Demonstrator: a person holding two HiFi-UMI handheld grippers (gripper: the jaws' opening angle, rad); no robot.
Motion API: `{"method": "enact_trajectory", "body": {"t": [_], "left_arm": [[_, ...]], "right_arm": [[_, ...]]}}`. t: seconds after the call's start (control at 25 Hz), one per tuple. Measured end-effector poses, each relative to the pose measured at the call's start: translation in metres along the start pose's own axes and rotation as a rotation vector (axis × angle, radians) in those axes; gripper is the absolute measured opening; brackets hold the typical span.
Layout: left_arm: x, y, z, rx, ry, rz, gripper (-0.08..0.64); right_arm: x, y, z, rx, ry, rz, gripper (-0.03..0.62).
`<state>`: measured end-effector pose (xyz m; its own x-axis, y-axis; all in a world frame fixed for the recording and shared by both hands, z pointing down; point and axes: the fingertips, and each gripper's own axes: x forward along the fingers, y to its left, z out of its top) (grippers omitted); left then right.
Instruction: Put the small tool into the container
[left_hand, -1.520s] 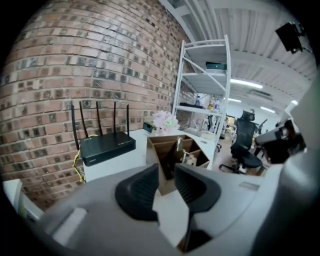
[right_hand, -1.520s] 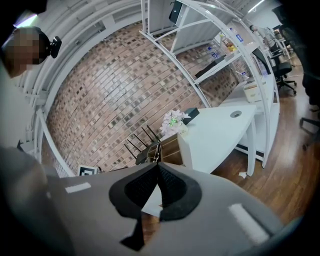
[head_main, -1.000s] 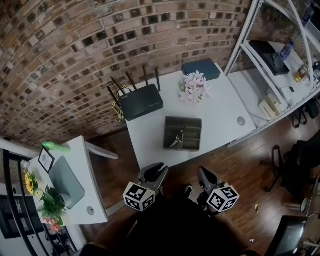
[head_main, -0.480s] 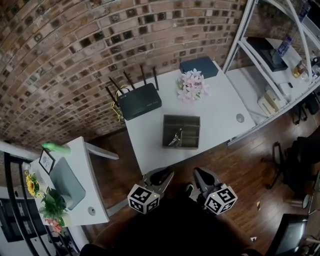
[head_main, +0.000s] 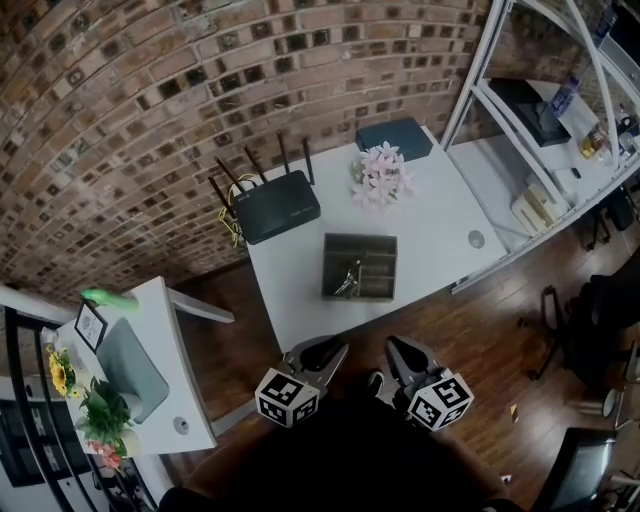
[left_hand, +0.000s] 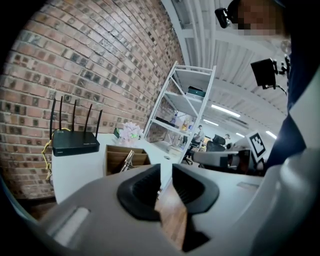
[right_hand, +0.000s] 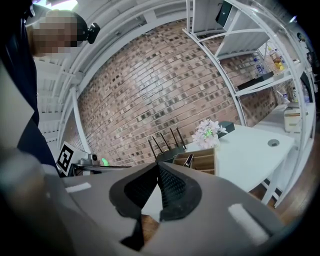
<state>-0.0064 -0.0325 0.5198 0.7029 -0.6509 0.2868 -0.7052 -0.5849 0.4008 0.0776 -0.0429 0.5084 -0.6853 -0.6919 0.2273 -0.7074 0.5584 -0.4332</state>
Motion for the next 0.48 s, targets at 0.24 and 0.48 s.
{"method": "enact_trajectory", "body": {"t": [0.24, 0.48], "left_arm": [[0.0011, 0.0014, -0.0005, -0.010, -0.003, -0.004, 0.071], [0.0027, 0.0028, 0.0004, -0.019, -0.001, -0.003, 0.071]], "right_arm": [[-0.0002, -0.0018, -0.0006, -0.002, 0.000, -0.005, 0.011], [0.0022, -0.0037, -0.0015, -0.001, 0.001, -0.009, 0.011]]}}
